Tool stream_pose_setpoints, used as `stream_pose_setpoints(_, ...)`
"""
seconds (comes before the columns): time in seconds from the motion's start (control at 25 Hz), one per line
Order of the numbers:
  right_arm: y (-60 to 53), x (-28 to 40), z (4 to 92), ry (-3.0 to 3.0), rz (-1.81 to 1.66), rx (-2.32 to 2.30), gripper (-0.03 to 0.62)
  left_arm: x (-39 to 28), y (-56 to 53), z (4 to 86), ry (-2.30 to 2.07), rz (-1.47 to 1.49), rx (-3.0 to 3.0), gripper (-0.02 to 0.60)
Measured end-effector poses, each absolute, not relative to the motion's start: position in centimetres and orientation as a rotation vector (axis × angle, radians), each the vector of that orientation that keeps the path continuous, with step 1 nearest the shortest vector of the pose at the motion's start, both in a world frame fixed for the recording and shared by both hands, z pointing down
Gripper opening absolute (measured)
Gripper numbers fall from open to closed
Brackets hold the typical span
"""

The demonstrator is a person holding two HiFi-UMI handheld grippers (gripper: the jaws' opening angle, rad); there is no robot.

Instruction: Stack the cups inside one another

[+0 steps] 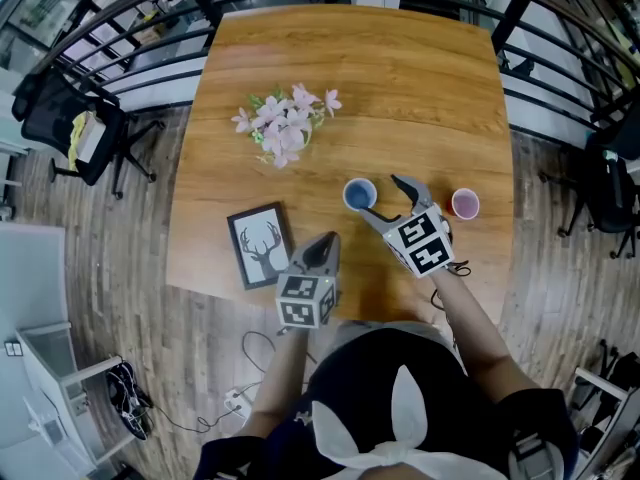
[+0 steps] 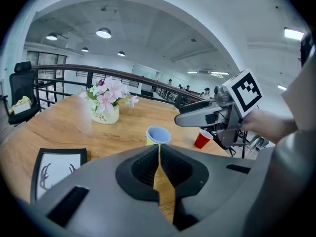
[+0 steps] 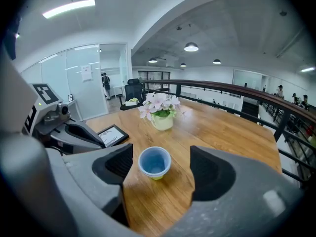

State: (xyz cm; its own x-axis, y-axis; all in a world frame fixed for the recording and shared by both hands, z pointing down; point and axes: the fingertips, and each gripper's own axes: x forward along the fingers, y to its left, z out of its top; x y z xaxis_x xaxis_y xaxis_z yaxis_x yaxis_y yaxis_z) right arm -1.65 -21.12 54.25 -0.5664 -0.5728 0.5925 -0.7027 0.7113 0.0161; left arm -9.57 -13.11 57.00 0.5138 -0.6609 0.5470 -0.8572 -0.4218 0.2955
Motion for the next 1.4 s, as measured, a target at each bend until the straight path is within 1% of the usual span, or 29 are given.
stream_pose_setpoints(0.4, -20.9, 3.8, 52.1, -2.325, 0.349, 1.130, 0.359, -8.6, -12.7, 55.8, -1.221, 0.477, 2.244, 0.026)
stream_pose_setpoints(1.08, -19.3, 17.4, 52.4, -2.116, 0.420, 1.472, 0.359, -7.7, -12.0, 55.2, -1.215, 0.475, 2.278, 0.026)
stream_pose_setpoints(1.4, -18.4, 19.8, 53.0, -2.079, 0.449, 1.521, 0.359, -7.1, -11.8, 55.1, -1.203, 0.489, 2.289, 0.026)
